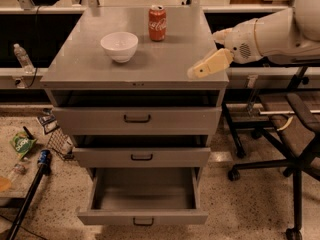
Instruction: Place coke can into bottom drawer
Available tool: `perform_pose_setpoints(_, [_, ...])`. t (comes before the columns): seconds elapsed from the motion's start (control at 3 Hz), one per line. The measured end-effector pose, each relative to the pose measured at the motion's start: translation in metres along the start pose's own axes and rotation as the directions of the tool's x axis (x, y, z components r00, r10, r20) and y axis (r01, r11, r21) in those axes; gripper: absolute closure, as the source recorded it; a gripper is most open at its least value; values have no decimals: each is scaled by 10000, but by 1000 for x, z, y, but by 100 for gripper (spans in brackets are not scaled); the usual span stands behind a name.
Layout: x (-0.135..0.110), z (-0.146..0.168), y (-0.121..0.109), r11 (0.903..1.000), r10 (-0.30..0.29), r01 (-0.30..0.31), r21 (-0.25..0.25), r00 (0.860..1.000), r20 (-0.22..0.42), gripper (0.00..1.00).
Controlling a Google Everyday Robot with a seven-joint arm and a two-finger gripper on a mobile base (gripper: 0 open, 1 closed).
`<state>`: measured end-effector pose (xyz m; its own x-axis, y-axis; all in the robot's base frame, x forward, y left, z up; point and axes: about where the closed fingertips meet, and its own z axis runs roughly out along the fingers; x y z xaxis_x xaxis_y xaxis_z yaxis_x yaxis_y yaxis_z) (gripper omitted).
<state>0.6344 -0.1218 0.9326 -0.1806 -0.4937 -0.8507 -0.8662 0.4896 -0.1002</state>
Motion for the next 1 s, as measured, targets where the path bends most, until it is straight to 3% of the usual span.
perform_pose_setpoints(0.33, [-9,8,-21,9976,98,-132,684,9987,506,0])
perform_pose_setpoints(0.67, [-8,16,-22,9979,117,-154,631,9982,591,0])
perform_pose_setpoints(1.0, [-6,55,-52,9946,351,-445,938,9944,995,0])
